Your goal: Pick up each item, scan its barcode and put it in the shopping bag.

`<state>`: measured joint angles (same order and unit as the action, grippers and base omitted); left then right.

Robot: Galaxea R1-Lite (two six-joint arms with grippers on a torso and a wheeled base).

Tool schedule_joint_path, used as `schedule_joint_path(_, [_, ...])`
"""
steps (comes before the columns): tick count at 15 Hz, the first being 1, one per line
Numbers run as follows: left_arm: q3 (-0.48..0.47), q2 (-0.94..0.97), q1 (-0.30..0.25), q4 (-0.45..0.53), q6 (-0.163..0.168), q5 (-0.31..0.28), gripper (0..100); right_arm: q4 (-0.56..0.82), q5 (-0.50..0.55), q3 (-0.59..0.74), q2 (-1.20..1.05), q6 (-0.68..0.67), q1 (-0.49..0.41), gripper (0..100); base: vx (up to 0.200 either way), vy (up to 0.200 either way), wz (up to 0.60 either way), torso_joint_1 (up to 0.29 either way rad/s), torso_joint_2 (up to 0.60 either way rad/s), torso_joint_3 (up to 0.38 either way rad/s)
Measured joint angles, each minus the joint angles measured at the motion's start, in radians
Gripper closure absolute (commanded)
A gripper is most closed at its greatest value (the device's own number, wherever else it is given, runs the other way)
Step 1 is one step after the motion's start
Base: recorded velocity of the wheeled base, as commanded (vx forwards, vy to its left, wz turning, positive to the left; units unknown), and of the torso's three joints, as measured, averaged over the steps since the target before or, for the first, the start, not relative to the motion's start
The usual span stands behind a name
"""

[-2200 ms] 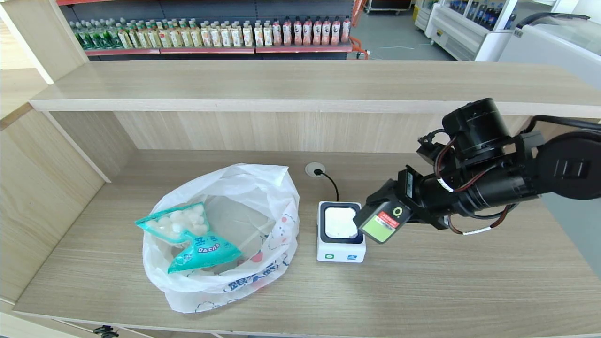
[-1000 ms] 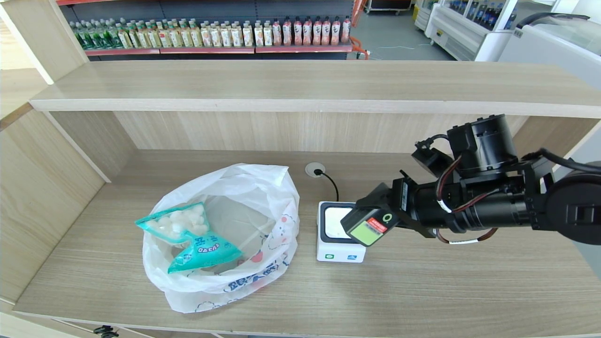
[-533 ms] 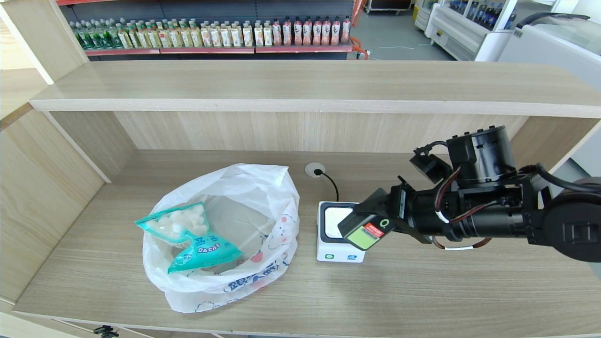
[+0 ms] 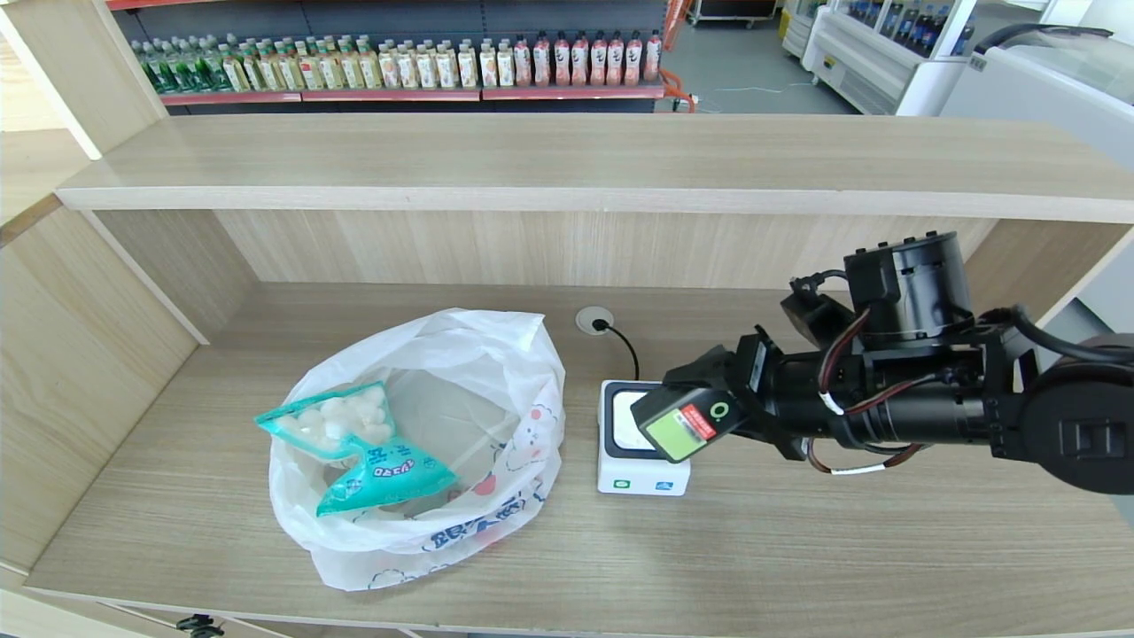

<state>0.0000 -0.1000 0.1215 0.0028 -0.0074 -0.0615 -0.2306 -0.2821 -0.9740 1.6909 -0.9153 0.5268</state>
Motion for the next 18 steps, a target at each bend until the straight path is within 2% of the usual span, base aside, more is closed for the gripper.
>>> schedule_joint_path(4, [0.000, 0.000, 0.000, 0.000, 0.000, 0.000, 0, -0.024, -0.053, -0.014, 0.004, -0.150, -0.020, 100, 0.000, 0.000, 0.00, 0.000, 0.00, 0.000])
schedule_joint_path(8, [0.000, 0.000, 0.000, 0.000, 0.000, 0.000, 0, -0.021, -0.169, -0.029, 0.003, -0.259, -0.062, 100, 0.000, 0.000, 0.00, 0.000, 0.00, 0.000])
schedule_joint_path(12, [0.000, 0.000, 0.000, 0.000, 0.000, 0.000, 0, -0.004, -0.265, -0.028, -0.001, -0.268, -0.089, 100, 0.000, 0.000, 0.00, 0.000, 0.00, 0.000])
schedule_joint_path(18, [0.000, 0.000, 0.000, 0.000, 0.000, 0.000, 0, 0.035, -0.321, -0.029, 0.005, -0.257, -0.109, 100, 0.000, 0.000, 0.00, 0.000, 0.00, 0.000])
